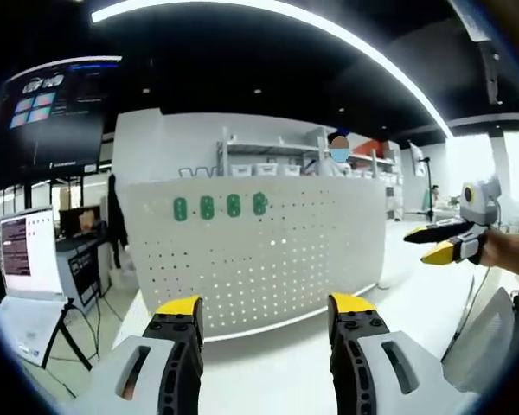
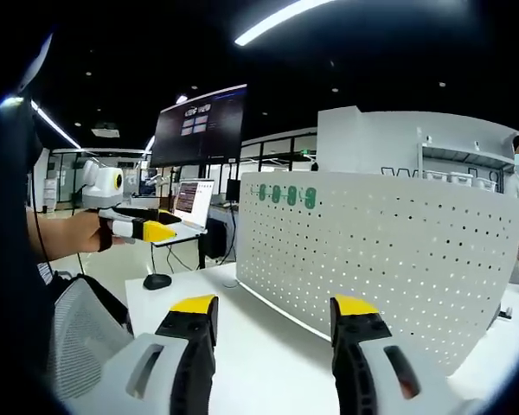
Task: Insert the hook assembly into the mounting plate slot until the hook locks in place.
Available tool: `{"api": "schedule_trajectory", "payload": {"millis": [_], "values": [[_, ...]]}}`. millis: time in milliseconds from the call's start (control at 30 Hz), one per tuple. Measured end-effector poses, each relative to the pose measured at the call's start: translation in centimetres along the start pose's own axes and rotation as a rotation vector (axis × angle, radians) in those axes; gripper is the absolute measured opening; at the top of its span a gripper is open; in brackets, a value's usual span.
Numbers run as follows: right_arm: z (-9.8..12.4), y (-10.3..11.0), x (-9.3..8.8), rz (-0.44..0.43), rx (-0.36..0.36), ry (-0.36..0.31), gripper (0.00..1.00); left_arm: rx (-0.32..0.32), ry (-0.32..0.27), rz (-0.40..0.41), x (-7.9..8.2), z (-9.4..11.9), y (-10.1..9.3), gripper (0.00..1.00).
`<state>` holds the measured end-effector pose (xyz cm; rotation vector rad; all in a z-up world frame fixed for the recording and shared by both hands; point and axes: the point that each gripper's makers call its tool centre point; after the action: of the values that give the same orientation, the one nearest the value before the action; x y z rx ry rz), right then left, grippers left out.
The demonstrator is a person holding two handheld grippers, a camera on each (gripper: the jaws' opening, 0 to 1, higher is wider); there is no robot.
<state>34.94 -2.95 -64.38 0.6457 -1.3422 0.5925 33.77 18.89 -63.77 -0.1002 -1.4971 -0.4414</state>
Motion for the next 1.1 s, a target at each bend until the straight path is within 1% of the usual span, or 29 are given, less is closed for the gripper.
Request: {"api": "schedule_trajectory", "payload": {"millis": [167,233,300,533,867,1100], "values": [[0.6,0.0,-0.7,-0.009,-0.011,0.011,0.52,-0.050,0.031,0.012,-1.1,0.3,-1.6,0.59],[0.8,-0.1,-0.9,-0.012,-0.015,0.015,0.53,-0.062,0.040,0.003,-1.4,0.4,-2.1,0.59],[1.1,-0.1,-1.2,-0.017,-0.021,0.020,0.53,-0.089,0.050,0.001,-1.6,0.5,-2.7,0.59],[1.8,-0.5,-1.6,-0.032,-0.040,0.024,0.54,-0.138,0.054,0.007,-2.0,0.6,-4.2,0.59],[2.3,-1.0,-1.5,-0.038,-0.061,0.019,0.55,-0.169,0.059,0.007,-2.3,0.6,-5.0,0.59],[2.4,-1.1,-1.3,-0.037,-0.064,0.013,0.56,-0.175,0.051,0.007,-2.1,0.5,-5.2,0.60]]}}
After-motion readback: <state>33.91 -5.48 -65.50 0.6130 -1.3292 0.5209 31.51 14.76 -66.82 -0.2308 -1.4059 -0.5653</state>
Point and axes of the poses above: the point that each gripper's makers call its tool centre point, and the gripper's own axes: z roughly backward along the fingers, y roughly to its left, x roughly out of its top, and after that the axes turned 10 degrees about -z, right-handed
